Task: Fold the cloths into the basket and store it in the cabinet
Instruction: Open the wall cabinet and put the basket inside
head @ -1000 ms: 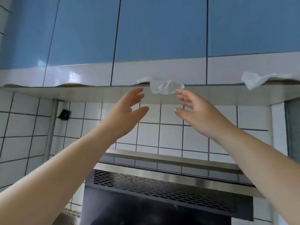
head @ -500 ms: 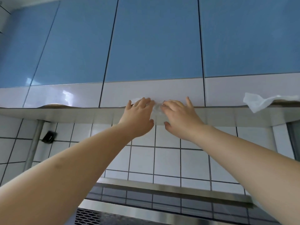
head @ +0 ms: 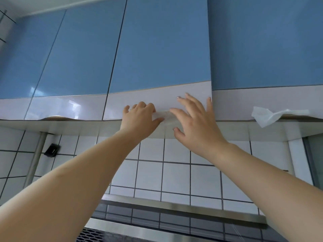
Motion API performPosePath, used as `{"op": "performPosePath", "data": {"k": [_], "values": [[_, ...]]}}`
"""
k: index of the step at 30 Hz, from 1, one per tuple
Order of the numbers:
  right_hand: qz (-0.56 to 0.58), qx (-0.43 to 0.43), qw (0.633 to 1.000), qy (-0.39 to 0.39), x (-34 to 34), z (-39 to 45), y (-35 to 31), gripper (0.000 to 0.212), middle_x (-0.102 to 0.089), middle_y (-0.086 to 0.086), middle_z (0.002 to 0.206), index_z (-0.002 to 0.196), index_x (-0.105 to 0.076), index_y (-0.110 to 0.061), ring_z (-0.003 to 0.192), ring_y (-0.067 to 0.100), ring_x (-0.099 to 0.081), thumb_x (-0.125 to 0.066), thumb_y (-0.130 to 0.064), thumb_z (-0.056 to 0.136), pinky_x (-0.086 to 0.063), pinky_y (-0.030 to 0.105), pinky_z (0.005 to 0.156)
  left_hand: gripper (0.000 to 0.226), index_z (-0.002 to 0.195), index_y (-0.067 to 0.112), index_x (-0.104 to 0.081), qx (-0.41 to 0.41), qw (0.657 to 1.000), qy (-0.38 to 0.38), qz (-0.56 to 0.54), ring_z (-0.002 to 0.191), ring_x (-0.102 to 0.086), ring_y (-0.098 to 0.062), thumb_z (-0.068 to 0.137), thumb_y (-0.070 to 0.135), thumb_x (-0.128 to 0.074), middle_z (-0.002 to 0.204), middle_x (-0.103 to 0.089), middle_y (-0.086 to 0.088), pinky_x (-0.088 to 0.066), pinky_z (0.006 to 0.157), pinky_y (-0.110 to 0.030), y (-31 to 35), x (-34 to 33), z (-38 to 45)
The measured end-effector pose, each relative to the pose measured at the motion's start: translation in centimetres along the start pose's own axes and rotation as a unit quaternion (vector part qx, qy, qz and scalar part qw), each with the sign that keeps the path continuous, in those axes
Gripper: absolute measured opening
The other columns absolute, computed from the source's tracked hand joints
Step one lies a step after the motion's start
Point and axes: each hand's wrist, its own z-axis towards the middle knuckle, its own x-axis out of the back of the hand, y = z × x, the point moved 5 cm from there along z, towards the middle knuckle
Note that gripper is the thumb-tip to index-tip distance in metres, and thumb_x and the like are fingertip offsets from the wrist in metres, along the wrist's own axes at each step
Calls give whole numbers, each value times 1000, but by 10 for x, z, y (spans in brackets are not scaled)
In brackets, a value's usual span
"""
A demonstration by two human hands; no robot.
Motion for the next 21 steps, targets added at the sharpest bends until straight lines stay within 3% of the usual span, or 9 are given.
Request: {"op": "performPosePath", "data": {"k": [4,6,8,11,15,16,18,20,21], "values": [[18,-28,994,108,49,-21,14,44,-39,16,144,123,-59,-13,140,33,-27,-65,-25,80,-18,67,108,53,100,18,-55,13,999,40,-2,99,-56,-24,84,67,-43,101,-58,-2,-32,101,-43,-7,22,-3],[128,-103,981,102,57,-25,25,52,-29,13,151,132,-50,-17,142,27,-22,-65,-26,83,-22,60,109,55,93,17,-55,16,998,59,17,90,-57,-25,82,69,-42,90,-55,2,-32,99,-42,-12,34,-6],[308,-152,936,72,57,-29,24,60,-24,1,152,141,-37,-25,141,12,-21,-63,-26,86,-24,43,114,55,89,17,-54,17,997,67,34,83,-57,-26,80,70,-41,84,-51,4,-32,97,-42,-16,46,-8],[429,-132,890,84,58,-27,2,72,-28,-20,145,146,-20,-33,134,-4,-26,-62,-26,87,-26,20,111,54,88,18,-53,15,997,54,61,84,-58,-25,81,69,-39,87,-57,2,-31,100,-42,-22,59,-12],[535,-109,829,122,67,-15,-30,78,-22,-45,130,132,-4,-58,127,-23,-20,-60,-34,83,-22,29,116,49,86,19,-47,10,996,52,69,88,-60,-23,82,66,-35,91,-59,3,-23,112,-45,-34,76,-17],[551,-102,819,124,69,-12,-37,77,-21,-47,129,130,-3,-60,125,-25,-18,-57,-36,81,-21,29,115,48,85,19,-46,5,996,55,70,88,-61,-23,82,65,-33,90,-60,2,-21,114,-45,-36,79,-19],[616,-95,771,129,68,-6,-48,75,-29,-37,138,139,-13,-52,128,-22,-21,-56,-33,81,-26,16,108,49,81,19,-43,-10,994,73,81,82,-62,-25,81,65,-24,85,-61,0,-19,114,-48,-40,91,-24],[680,-91,716,131,66,2,-58,65,-38,-23,142,141,-27,-38,129,-14,-30,-56,-25,83,-35,0,89,48,77,19,-40,-26,991,88,92,78,-61,-27,82,62,-19,77,-59,-1,-19,113,-51,-43,103,-30],[691,-85,705,134,65,6,-63,58,-43,-20,139,137,-34,-35,128,-9,-35,-56,-20,85,-37,-1,83,46,76,19,-40,-32,990,89,101,79,-61,-29,83,59,-19,75,-57,0,-20,113,-52,-46,107,-32]]}}
